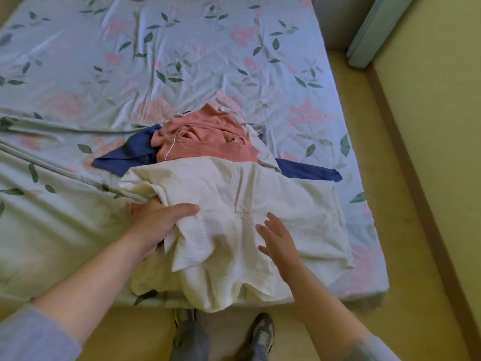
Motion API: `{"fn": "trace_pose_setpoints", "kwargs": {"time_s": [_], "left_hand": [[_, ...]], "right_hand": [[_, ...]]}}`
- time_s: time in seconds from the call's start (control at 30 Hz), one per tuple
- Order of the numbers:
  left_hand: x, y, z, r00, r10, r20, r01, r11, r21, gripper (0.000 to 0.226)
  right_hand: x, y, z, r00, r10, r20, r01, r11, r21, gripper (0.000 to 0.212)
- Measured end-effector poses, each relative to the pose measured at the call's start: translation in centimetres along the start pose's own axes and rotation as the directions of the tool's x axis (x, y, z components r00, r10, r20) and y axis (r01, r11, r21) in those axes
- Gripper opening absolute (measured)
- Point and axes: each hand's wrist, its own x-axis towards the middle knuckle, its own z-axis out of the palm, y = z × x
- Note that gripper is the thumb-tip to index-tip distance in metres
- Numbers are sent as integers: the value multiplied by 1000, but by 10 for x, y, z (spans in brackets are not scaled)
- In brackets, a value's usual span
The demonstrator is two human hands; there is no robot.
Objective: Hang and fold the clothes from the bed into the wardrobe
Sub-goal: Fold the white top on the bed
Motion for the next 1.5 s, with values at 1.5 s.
{"fn": "trace_pose_setpoints", "kwargs": {"time_s": [1.5], "left_hand": [[102, -86, 242, 988, -47, 150, -36, 861, 508, 15]], "right_hand": [[132, 55, -195, 963, 70, -261, -134, 962, -236, 35]]}}
